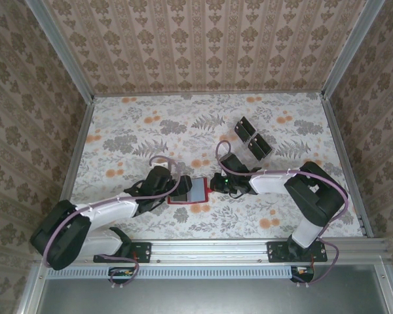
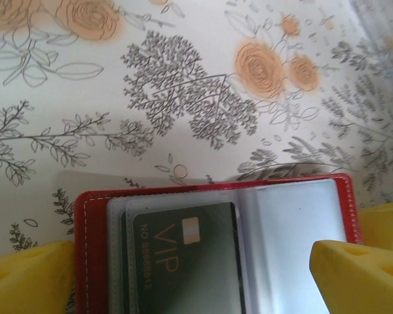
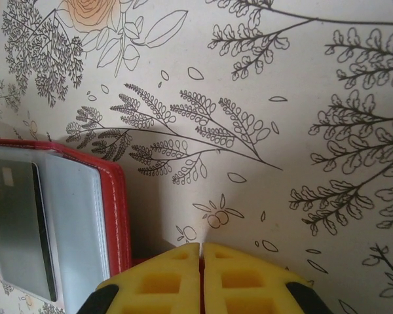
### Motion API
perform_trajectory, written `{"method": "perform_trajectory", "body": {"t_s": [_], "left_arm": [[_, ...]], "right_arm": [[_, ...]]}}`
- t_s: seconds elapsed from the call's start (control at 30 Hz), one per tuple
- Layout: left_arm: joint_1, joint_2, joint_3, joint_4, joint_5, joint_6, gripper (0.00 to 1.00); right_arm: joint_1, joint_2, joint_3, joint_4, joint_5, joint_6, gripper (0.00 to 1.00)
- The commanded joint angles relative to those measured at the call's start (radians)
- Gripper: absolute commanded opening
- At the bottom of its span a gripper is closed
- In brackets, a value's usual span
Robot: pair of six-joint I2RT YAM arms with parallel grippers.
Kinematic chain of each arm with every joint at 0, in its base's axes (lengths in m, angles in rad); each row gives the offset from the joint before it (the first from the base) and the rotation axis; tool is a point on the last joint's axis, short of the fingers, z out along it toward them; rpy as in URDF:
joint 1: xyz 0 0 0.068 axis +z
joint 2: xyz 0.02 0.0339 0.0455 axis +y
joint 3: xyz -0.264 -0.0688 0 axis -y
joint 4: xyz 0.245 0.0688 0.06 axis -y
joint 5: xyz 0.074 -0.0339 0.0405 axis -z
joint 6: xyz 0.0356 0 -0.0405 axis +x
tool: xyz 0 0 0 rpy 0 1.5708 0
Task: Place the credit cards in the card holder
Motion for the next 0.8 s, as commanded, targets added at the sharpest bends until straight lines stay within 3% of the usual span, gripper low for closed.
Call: {"method": "perform_trajectory", "body": {"t_s": [0.0, 0.37, 0.7, 0.77], "left_arm": [[-0.014, -0.053, 0.023, -0.013, 0.001, -0.008, 1.00], [-0.101, -0.090, 0.088, 0.004, -0.029, -0.030, 1.00], [-0.186, 0.070, 0.166, 0.094, -0.028, -0.041, 1.00], [-0.199, 0.109, 0.171, 0.113, -0.030, -0.047, 1.00]], "right_arm": [[0.019, 0.048, 0.012, 0.013, -0.027, 0.014, 0.03], [0.023, 0.060, 0.021, 0.015, -0.029, 0.014, 0.02], [0.022, 0.047, 0.020, 0.004, -0.023, 0.011, 0.02], [0.018, 0.030, 0.019, -0.008, -0.018, 0.008, 0.08]]}}
